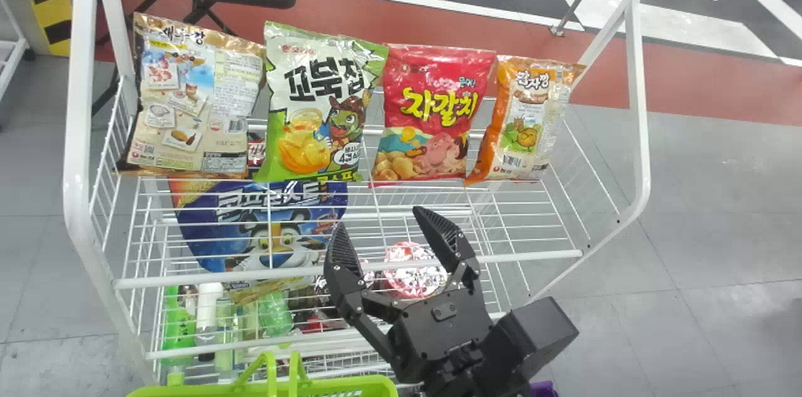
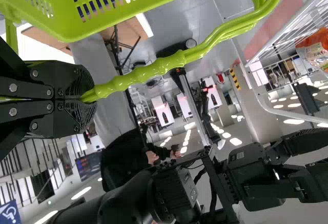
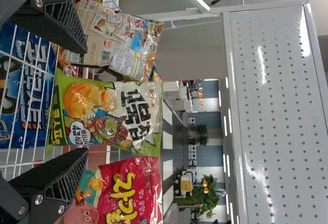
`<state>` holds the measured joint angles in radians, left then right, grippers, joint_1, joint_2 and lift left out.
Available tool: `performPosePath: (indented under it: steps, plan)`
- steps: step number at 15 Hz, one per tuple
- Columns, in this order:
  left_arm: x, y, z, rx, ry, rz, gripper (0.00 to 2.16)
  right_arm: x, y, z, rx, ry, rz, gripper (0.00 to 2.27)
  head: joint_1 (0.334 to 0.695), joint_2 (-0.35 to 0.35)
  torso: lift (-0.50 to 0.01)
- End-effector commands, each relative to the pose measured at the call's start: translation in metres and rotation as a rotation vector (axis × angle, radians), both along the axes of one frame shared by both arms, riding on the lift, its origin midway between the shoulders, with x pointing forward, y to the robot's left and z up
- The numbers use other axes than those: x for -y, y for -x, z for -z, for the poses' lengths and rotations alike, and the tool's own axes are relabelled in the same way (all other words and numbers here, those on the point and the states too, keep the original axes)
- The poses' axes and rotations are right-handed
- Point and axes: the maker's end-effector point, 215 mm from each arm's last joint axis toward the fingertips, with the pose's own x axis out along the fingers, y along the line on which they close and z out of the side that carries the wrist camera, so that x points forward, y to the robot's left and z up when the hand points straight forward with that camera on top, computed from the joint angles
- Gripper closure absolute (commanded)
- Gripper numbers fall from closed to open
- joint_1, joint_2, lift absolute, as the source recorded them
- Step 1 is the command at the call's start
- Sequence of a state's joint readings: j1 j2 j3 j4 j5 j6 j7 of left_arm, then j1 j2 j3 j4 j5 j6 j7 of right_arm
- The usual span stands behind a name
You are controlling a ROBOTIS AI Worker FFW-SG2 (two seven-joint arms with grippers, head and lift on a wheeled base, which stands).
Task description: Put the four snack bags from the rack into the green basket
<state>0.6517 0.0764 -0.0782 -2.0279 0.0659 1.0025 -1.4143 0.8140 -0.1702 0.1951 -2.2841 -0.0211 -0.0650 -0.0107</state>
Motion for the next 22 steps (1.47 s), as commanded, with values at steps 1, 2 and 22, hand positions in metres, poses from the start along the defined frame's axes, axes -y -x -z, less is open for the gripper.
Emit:
performPosePath:
  steps: [1, 2, 22]
  plan:
    - [0.0, 0.0, 0.0, 0.001, 0.0, 0.0, 2.03, 0.001, 0.001, 0.0, 0.0, 0.002, 0.001, 0.14, 0.695, -0.349, -0.007]
    - [0.0, 0.0, 0.0, 0.001, 0.0, 0.0, 2.03, 0.001, 0.002, 0.001, -0.003, 0.003, 0.001, 0.14, 0.695, -0.349, -0.007]
    - [0.008, -0.009, 0.007, 0.025, 0.029, 0.053, 2.03, -0.153, -0.201, 0.034, -0.001, -0.054, -0.258, 0.14, 0.695, 0.008, -0.007]
